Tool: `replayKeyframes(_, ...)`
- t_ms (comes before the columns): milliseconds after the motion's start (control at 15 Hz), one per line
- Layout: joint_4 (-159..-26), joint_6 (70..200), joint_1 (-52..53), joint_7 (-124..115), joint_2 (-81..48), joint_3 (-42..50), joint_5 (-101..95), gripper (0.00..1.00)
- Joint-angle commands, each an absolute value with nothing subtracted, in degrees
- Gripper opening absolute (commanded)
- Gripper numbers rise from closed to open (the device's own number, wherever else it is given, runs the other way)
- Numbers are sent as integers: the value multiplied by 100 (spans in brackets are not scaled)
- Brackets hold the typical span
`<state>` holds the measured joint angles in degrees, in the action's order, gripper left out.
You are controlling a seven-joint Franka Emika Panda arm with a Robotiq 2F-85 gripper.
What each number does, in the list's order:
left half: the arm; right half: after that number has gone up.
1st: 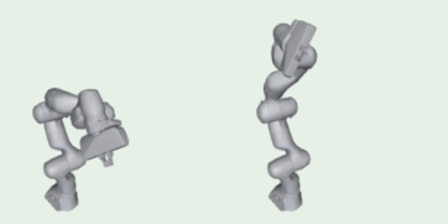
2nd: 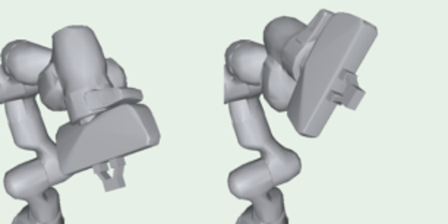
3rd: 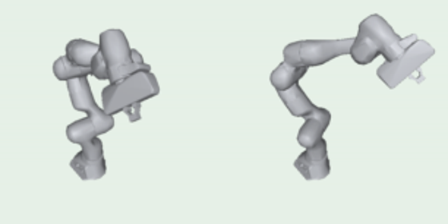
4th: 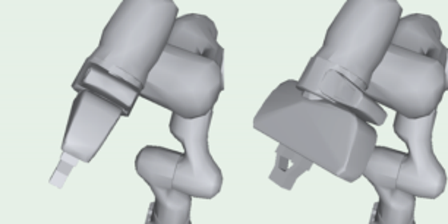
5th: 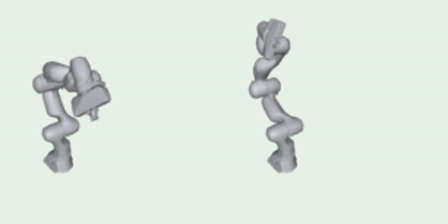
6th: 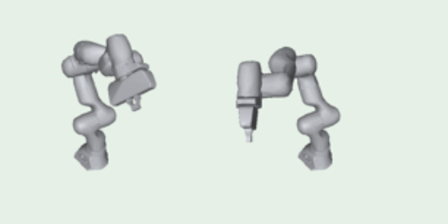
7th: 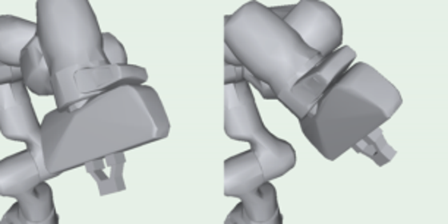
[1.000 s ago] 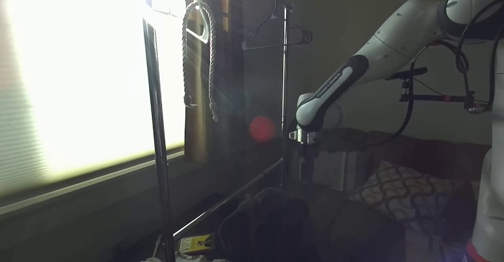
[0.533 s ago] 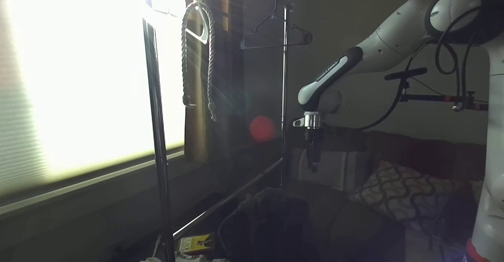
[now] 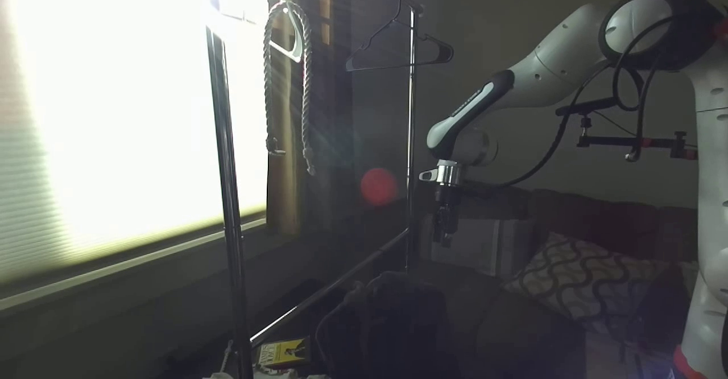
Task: Pick up the gray robe on the coat hanger and hang it on the top silver rail
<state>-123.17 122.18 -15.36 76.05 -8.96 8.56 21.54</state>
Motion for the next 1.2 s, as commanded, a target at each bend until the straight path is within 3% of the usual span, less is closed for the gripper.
replayKeyframes(0, -12778, 13018, -1658, 8935, -835, 742, 3305, 100)
replayKeyframes(467, -12391, 14000, -2491, 11900, -1577, -172, 5435, 100)
replayKeyframes(800, -12127, 13971, -2328, 12973, -2457, 528, 5735, 100)
replayKeyframes(1133, -12007, 13961, -2316, 12982, -3049, 520, 5951, 100)
